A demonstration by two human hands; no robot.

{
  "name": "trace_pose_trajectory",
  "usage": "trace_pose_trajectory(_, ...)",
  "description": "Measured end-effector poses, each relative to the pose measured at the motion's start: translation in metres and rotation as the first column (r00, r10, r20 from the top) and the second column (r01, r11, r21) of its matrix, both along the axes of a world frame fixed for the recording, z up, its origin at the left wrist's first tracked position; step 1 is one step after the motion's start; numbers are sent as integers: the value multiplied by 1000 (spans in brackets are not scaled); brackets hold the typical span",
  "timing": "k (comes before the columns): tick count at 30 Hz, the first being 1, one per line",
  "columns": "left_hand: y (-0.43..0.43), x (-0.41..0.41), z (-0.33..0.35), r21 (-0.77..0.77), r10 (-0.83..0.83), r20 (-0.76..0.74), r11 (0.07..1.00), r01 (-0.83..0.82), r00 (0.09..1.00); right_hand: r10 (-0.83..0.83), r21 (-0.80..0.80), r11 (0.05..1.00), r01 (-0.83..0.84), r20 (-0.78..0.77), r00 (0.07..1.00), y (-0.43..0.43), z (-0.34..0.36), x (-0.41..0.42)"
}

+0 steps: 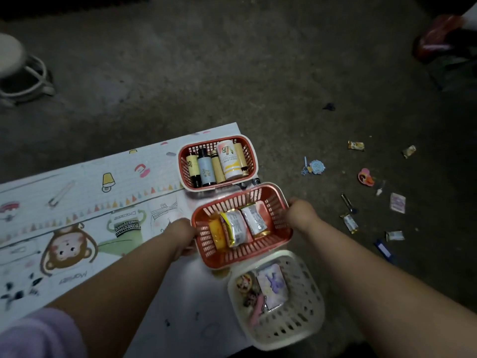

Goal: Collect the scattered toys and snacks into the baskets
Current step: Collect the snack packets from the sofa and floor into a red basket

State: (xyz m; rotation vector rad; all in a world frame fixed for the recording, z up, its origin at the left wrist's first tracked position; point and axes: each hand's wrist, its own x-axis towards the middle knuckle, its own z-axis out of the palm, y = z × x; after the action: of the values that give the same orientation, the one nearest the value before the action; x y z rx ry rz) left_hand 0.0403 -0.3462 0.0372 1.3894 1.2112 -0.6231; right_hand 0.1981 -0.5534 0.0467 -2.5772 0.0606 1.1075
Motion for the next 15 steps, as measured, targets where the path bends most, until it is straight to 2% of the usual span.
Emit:
trace_pose_trajectory(4,9,-2,31,24,32,66,999,-33,997,-48,155,987,32,99,994,5,38,-10)
trace_pose_trajectory(7,14,-2,53,21,59,111,998,-61,992,-89,207,976,59,137,987,9,61,-17)
trace_pose_trajectory(12,17,10,113,-12,0,230,1000,3,973,-239,276,946,169,240,941,-3,119,-37)
trace_pose_trajectory(15,9,19,139,-12,-75,290,997,82,954,-341,287,924,253,320,884,-26,152,-59)
